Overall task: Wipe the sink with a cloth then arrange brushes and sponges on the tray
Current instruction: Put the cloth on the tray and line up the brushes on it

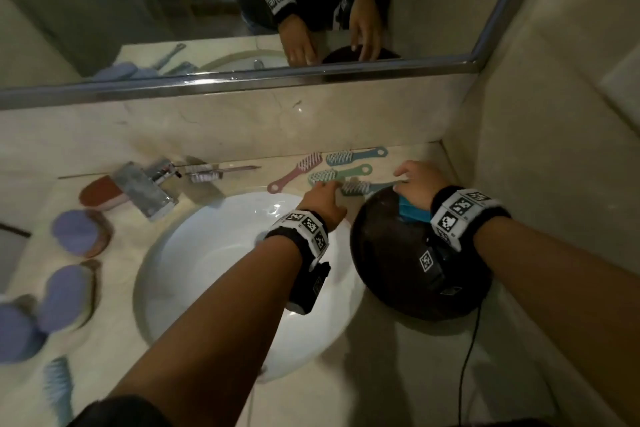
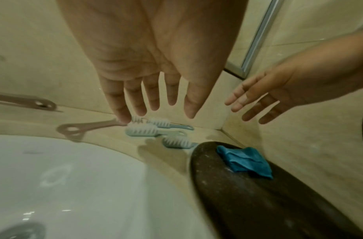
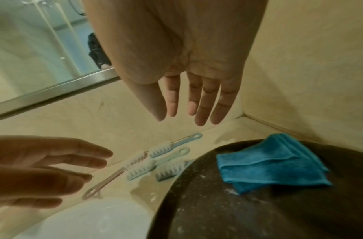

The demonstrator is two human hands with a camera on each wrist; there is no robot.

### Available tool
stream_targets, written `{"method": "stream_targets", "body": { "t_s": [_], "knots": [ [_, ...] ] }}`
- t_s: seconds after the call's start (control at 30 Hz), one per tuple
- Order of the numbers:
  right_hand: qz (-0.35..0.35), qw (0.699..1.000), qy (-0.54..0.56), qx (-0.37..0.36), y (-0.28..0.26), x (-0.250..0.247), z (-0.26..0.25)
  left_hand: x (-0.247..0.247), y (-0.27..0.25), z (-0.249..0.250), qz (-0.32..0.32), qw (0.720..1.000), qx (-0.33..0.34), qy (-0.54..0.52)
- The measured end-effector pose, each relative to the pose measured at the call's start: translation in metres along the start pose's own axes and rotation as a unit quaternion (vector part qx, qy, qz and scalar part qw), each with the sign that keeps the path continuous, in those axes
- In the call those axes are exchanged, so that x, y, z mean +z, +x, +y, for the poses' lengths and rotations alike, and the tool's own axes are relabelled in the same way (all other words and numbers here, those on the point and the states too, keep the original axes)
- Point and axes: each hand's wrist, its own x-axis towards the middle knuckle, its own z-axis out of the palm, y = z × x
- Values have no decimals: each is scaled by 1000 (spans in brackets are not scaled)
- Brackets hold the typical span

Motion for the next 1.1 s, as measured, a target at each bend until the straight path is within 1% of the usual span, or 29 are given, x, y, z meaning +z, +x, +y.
{"method": "stream_targets", "body": {
  "t_s": [0.13,0.27,0.5,0.6,0.77,0.87,1.1],
  "knots": [
    [-8,999,-31,-40,3,20,-35,-16,-5,-31,11,999,-28,42],
    [-33,996,-57,-58,15,42,-59,-27,4,-64,9,996,-61,66],
    [-47,991,-119,-49,56,75,-75,-36,49,-101,21,991,-55,123],
    [-51,985,-155,-60,73,85,-77,-34,71,-109,19,991,-48,125],
    [-74,974,-198,-84,94,98,-76,-29,103,-112,24,986,-63,153],
    [-86,972,-205,-83,101,103,-78,-25,109,-114,37,983,-54,173],
    [-78,966,-238,-70,110,107,-82,-23,106,-115,56,986,-55,147]
  ]
}}
